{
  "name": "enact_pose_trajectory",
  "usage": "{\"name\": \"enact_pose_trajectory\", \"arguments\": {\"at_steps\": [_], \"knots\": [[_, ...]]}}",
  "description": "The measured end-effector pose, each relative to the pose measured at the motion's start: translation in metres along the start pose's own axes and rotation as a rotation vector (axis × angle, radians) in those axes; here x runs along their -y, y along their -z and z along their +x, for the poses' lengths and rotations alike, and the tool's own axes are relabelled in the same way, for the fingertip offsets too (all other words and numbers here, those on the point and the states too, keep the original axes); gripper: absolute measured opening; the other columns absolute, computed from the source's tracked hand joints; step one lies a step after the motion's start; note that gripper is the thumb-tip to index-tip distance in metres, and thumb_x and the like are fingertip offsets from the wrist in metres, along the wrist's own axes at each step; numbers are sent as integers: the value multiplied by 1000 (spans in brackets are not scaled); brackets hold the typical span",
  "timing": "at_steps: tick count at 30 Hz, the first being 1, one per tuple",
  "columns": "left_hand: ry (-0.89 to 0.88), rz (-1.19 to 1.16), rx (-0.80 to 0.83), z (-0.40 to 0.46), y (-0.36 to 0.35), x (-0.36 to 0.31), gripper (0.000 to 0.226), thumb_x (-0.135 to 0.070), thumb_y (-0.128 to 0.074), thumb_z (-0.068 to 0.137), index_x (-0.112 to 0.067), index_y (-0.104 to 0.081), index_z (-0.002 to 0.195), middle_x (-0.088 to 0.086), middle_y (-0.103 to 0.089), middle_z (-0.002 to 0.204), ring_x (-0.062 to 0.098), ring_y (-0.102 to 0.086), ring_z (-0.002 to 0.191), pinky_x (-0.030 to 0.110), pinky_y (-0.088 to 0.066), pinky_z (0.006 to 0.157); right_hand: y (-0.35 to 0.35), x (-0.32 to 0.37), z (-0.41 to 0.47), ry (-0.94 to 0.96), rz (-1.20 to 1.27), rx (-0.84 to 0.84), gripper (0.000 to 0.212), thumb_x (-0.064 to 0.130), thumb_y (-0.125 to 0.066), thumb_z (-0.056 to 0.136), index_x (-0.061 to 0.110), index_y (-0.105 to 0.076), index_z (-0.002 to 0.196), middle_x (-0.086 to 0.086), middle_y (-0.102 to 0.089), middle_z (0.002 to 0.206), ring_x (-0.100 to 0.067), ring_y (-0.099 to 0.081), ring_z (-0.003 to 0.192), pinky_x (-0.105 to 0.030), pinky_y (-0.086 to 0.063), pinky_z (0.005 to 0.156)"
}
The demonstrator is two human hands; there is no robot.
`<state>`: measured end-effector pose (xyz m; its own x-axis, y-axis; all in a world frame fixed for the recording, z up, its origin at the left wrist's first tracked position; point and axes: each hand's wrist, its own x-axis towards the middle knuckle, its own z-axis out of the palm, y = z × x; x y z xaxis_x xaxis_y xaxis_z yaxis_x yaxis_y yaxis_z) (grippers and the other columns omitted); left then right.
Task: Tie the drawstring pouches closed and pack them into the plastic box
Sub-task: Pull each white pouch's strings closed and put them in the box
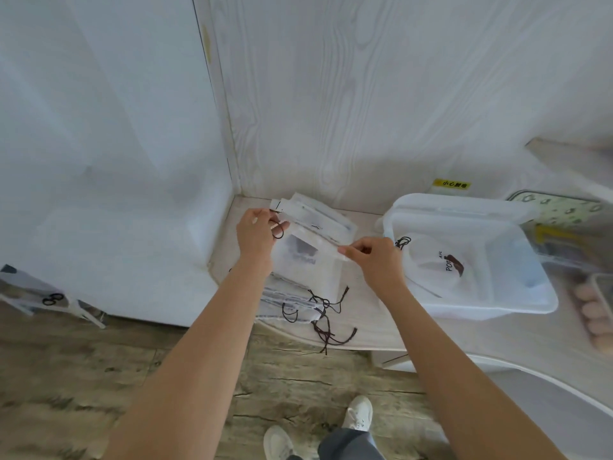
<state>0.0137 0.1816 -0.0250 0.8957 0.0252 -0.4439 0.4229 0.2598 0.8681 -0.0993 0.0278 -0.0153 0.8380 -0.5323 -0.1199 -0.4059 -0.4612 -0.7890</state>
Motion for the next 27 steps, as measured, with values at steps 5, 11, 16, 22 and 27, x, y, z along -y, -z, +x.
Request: {"name": "enact_pose_trajectory", "arguments": {"at_steps": [5,11,16,22,27], "knots": [[388,-369,74,1,-1,2,27,-3,-31,90,-11,-57,83,-6,-52,49,3,-38,34,13,-26,34,-6,4,3,-174,693,-1,20,10,-59,89,9,-58,69,-1,-56,70,-10,-47,65,-17,-40,68],[513,-869,100,3,-8,13,30,-6,-18,99,-8,-42,80,1,-61,49,5,-34,24,15,-24,26,-5,15,9,-422,1193,72,26,11,-28,101,15,-48,85,-2,-67,91,-19,-58,99,-31,-38,93],[441,-787,8,13,-11,14,35,0,-12,93,-15,-27,65,-5,-29,54,8,-23,22,12,-22,28,0,19,11,-222,974,-156,27,0,-29,97,11,-40,75,-4,-41,61,-18,-53,59,-28,-47,67],[-130,462,130,-1,-15,1,13,-20,-44,95,-17,-45,82,-3,-37,62,14,-38,54,18,-27,45,7,7,10,370,-340,152,9,17,-35,100,15,-43,104,-8,-54,79,-26,-49,71,-34,-37,67],[-656,1225,440,-9,-7,-6,27,-32,-68,82,-7,-68,93,-1,-51,78,14,-46,75,22,-23,61,10,2,17,614,-860,177,18,17,-40,100,11,-53,111,-6,-58,101,-28,-55,96,-35,-31,85]]}}
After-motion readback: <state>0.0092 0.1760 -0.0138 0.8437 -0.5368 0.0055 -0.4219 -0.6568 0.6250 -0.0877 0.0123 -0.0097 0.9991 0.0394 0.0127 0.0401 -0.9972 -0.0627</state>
